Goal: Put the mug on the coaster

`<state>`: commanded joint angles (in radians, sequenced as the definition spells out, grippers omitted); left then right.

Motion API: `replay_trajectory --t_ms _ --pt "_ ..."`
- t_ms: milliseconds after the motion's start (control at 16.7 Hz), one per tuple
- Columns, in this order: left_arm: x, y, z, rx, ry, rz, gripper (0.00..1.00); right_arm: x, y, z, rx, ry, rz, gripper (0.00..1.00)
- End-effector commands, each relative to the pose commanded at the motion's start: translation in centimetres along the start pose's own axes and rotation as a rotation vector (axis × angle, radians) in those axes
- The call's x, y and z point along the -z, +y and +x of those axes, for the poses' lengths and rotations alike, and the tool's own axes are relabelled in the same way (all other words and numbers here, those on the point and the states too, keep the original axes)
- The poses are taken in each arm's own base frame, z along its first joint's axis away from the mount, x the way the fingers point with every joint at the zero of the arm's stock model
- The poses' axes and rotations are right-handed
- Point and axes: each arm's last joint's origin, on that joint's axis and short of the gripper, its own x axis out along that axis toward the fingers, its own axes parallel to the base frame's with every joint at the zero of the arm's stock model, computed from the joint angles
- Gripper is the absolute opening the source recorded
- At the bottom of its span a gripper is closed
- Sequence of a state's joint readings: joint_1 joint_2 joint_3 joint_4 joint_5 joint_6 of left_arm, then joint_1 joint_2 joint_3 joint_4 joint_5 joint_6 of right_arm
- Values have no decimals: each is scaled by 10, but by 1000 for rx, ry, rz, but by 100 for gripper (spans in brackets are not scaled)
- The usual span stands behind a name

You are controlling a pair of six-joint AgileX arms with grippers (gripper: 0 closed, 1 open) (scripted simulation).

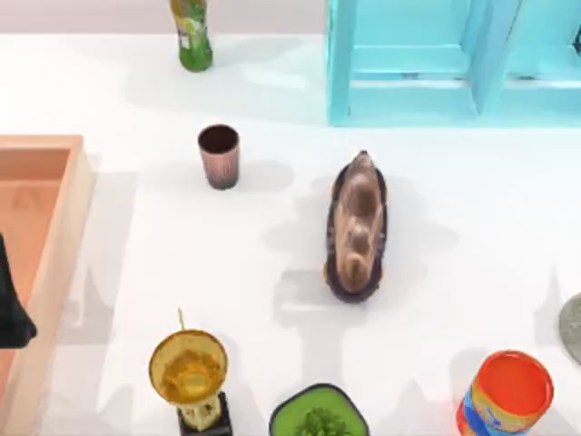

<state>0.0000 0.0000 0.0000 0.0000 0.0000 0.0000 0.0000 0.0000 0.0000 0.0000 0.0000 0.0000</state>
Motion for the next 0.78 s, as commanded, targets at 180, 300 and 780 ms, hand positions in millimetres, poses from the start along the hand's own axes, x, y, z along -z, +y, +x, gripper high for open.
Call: replay_trajectory --t_ms 180,300,780 --pt "0 0 0 0 0 0 100 -2 0 0 -4 4 -3 100" --pt "0 0 0 0 0 0 100 -12 1 0 -22 23 -20 100" --pt "0 0 0 0 0 0 100 -120 20 38 -260 229 -205 100"
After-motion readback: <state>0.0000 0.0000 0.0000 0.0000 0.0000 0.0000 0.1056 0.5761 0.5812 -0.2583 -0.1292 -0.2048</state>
